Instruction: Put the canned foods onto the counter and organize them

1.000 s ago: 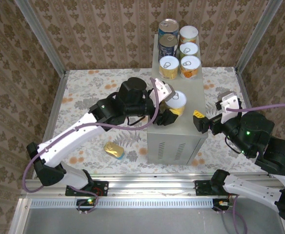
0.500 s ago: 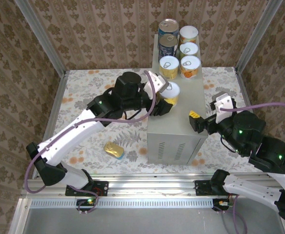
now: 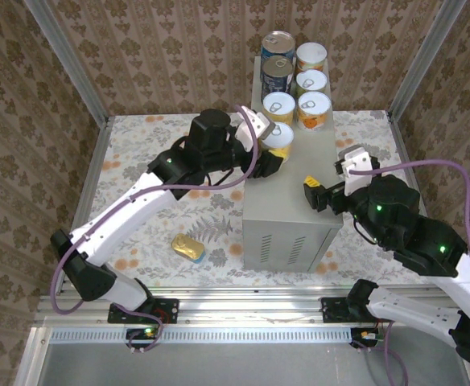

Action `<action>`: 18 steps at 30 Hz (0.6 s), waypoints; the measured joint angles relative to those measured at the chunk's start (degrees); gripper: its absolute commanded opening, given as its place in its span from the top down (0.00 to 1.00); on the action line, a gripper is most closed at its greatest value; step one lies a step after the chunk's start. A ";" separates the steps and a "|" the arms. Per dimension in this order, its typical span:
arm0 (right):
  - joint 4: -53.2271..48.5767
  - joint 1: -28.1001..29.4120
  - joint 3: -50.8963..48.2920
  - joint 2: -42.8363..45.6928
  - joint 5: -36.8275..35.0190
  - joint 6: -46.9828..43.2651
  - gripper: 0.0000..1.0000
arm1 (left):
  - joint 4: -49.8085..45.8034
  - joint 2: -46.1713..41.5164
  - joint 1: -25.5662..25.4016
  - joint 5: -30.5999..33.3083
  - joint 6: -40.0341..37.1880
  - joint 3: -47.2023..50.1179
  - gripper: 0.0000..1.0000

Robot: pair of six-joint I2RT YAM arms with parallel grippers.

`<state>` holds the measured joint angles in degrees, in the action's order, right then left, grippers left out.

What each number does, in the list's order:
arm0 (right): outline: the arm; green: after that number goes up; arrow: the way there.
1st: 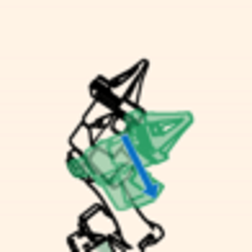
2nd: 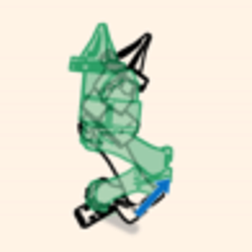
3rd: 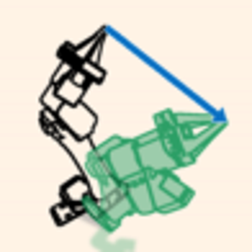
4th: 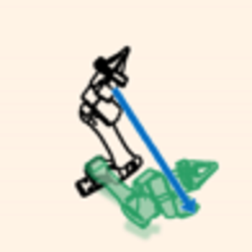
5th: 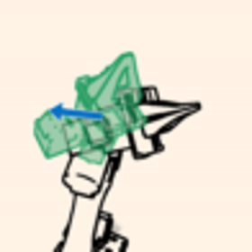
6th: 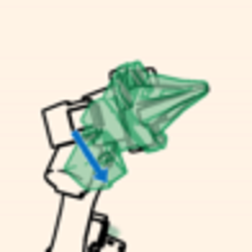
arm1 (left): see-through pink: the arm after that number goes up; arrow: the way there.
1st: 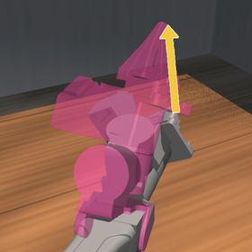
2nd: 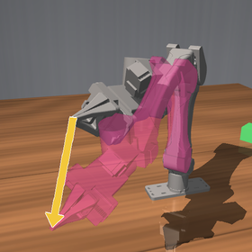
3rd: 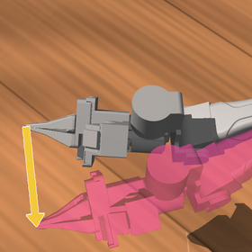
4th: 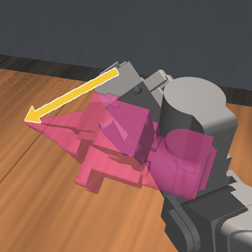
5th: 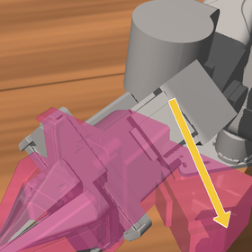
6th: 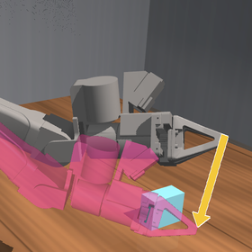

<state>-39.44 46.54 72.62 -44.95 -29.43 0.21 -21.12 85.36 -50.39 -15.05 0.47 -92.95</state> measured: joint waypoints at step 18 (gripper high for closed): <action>0.50 -3.08 -0.42 -0.48 0.81 0.07 0.00 | 0.22 1.27 0.48 -1.29 -0.02 -1.03 0.40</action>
<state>-38.94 43.46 72.20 -45.43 -28.62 0.27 -20.91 86.63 -49.91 -16.34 0.45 -93.97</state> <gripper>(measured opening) 0.999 0.688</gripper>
